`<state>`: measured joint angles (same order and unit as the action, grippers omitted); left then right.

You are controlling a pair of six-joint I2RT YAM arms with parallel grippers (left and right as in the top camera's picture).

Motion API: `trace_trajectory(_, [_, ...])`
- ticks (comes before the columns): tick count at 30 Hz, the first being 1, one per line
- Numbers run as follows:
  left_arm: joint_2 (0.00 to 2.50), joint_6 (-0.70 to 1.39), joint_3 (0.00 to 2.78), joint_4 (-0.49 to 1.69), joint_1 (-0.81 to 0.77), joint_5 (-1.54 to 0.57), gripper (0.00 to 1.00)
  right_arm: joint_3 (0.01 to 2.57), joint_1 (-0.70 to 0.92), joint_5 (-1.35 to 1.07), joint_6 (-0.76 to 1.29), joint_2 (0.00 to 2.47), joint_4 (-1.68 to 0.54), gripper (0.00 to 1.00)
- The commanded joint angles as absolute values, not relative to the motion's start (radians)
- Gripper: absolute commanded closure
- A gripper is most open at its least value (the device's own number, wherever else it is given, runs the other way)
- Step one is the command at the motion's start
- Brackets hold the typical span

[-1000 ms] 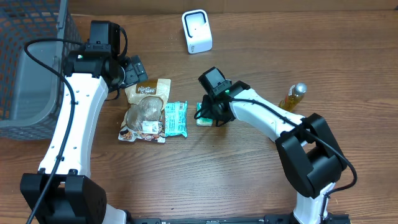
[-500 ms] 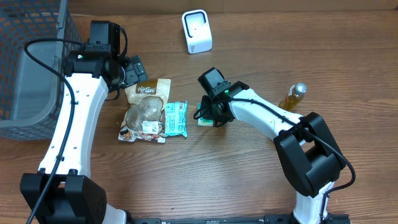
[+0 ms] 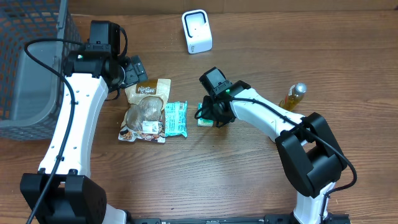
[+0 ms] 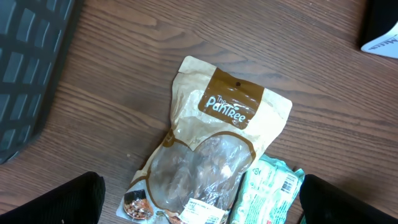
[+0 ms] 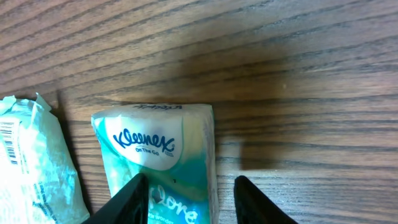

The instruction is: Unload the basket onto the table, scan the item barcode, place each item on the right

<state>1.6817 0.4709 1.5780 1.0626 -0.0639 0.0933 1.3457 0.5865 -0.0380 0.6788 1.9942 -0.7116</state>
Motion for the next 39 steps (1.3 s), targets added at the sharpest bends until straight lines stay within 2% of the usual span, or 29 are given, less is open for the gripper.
trace_trajectory(1, [1.676,0.467,1.59,1.063,-0.066,0.1,0.0,1.343,0.567,-0.059,0.673,1.954,-0.71,0.6])
trace_trajectory(10, [1.676,0.467,1.59,1.063,-0.066,0.1,0.0,1.343,0.552,-0.115,0.612,1.95,-0.699,0.6])
trace_trajectory(20, [1.676,0.467,1.59,1.063,-0.066,0.1,0.0,1.343,0.544,-0.119,0.612,1.944,-0.715,0.71])
trace_trajectory(31, [1.676,0.467,1.59,1.063,-0.066,0.1,0.0,1.343,0.528,-0.139,0.593,1.909,-0.721,0.69])
trace_trajectory(36, [1.676,0.468,1.59,1.063,-0.066,0.1,0.0,1.341,0.528,-0.133,0.594,1.912,-0.73,0.58])
trace_trajectory(39, [1.676,0.467,1.59,1.063,-0.066,0.1,0.0,1.341,0.528,-0.133,0.594,1.924,-0.731,0.58])
